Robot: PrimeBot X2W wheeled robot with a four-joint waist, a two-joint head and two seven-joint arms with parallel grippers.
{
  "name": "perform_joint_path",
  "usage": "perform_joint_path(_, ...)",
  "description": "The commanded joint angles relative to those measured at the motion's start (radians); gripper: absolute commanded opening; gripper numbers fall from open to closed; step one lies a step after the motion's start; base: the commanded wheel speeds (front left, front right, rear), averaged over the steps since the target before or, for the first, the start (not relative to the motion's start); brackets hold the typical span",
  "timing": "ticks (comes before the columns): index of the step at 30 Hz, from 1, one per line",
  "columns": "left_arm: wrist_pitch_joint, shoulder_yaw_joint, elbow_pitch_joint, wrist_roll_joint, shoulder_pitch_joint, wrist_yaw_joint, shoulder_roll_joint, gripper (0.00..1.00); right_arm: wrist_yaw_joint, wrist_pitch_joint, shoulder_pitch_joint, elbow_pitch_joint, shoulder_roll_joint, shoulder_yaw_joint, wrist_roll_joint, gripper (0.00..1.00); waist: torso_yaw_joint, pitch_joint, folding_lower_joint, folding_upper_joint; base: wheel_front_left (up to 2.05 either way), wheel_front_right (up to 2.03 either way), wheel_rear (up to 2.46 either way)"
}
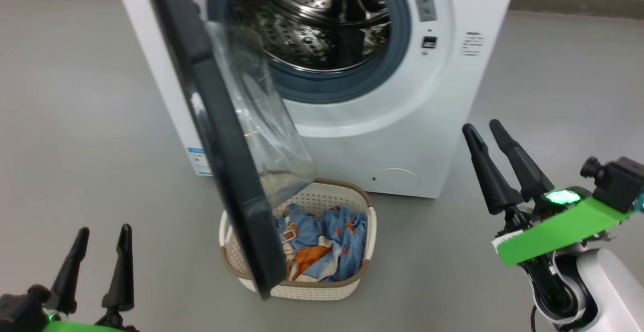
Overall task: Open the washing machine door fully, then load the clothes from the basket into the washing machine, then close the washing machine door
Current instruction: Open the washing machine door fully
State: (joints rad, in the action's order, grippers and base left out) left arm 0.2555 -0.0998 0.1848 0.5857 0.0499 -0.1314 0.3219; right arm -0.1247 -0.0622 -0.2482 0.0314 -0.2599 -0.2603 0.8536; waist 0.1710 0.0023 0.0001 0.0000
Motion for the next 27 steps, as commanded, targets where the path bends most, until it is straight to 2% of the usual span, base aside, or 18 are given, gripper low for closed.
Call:
perform_joint_path(1,0.006,0.045,-0.039,-0.012,0.009,0.001,0.028,1.00,-0.006,-0.047,0.013,0.019,-0.013,-0.007,-0.044,1.00,-0.051,0.007,-0.0001,0.0000,0.00,0.00,0.00)
perform_joint_path(10,0.006,0.062,-0.055,-0.031,-0.003,0.001,0.013,1.00,-0.006,-0.138,0.104,-0.037,-0.001,0.063,-0.177,1.00,-0.102,0.010,-0.0001,0.0000,0.00,0.00,0.00)
perform_joint_path(27,0.006,0.091,-0.064,-0.041,-0.013,0.001,-0.004,1.00,-0.006,-0.190,0.166,-0.168,0.038,0.098,-0.344,1.00,-0.177,0.023,-0.0001,0.0000,0.00,0.00,0.00)
